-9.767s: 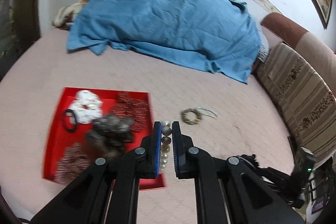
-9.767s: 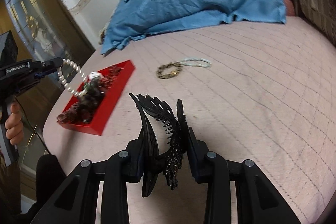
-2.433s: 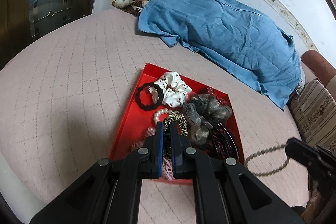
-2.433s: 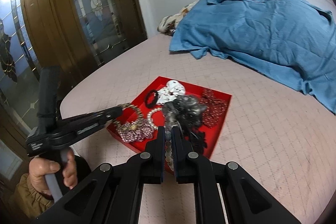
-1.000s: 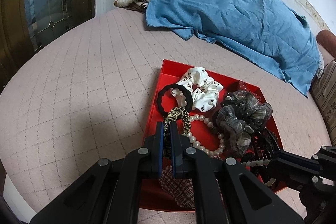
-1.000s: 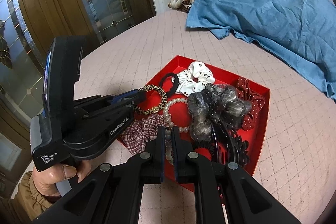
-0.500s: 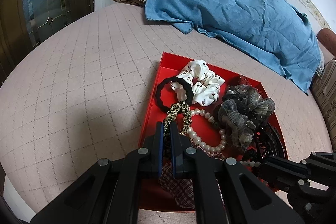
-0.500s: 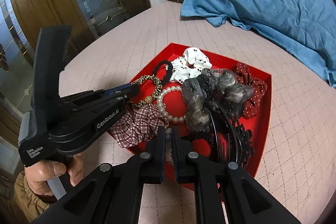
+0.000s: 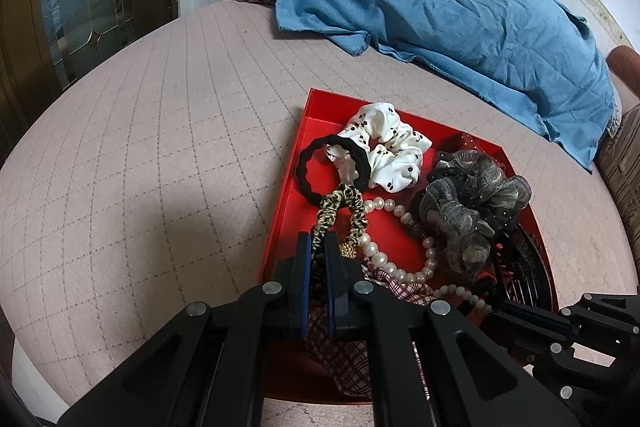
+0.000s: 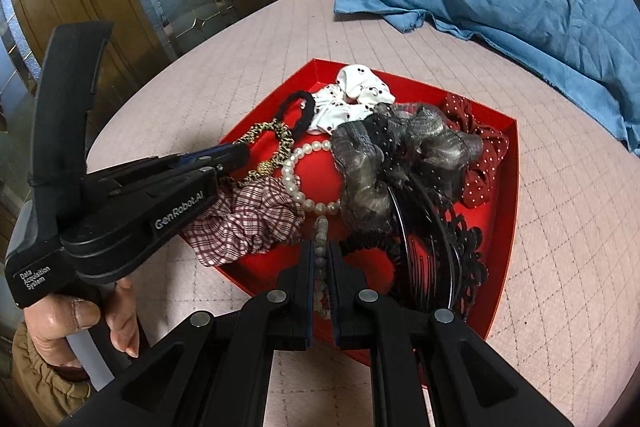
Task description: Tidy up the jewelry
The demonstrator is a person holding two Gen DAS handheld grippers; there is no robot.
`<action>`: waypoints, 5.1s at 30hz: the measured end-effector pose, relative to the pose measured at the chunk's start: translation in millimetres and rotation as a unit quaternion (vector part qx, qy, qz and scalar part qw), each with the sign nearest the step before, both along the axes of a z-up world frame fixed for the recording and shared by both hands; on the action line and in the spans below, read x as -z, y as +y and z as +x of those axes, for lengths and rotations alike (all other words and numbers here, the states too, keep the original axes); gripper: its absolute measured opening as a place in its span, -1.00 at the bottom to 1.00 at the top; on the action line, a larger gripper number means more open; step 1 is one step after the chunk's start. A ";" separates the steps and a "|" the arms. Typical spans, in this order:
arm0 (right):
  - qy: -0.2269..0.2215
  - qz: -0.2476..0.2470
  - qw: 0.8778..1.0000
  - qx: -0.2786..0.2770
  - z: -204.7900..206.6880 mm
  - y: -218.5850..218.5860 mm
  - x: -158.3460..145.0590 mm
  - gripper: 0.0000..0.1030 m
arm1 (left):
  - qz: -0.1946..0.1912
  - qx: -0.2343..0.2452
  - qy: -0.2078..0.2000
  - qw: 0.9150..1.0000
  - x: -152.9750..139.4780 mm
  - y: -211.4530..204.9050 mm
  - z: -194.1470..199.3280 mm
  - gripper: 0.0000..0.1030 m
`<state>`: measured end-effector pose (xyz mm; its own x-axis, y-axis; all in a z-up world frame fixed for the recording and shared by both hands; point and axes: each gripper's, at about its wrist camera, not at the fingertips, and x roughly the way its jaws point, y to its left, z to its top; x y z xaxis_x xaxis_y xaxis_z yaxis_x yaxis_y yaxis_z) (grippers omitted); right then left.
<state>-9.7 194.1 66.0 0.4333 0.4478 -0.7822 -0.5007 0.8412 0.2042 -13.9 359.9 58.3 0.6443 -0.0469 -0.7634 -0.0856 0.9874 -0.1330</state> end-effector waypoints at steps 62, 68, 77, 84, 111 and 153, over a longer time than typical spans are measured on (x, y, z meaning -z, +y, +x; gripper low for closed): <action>-0.079 0.020 0.996 0.019 -25.2 -17.1 -57.5 -0.85 | -0.105 0.045 -0.088 0.990 -29.9 6.7 -29.9 -0.89; -0.077 0.018 0.997 0.015 -26.4 -13.7 -56.9 -0.85 | -0.089 0.035 -0.079 0.992 -26.7 6.5 -28.5 -0.89; -0.070 0.017 0.997 0.008 -26.2 -9.0 -52.6 -0.85 | -0.075 0.028 -0.068 0.994 -22.7 6.1 -25.1 -0.89; -0.066 0.016 0.998 0.004 -24.3 -4.3 -49.3 -0.85 | -0.072 0.027 -0.062 0.995 -20.4 5.7 -23.0 -0.89; -0.043 0.024 0.999 0.010 -13.5 -5.3 -33.6 -0.85 | -0.057 0.031 -0.037 0.997 -9.9 -1.0 -15.3 -0.89; 0.001 0.023 1.000 0.021 0.8 -15.3 3.2 -0.85 | 0.003 0.037 0.012 0.999 11.9 -15.8 -1.3 -0.89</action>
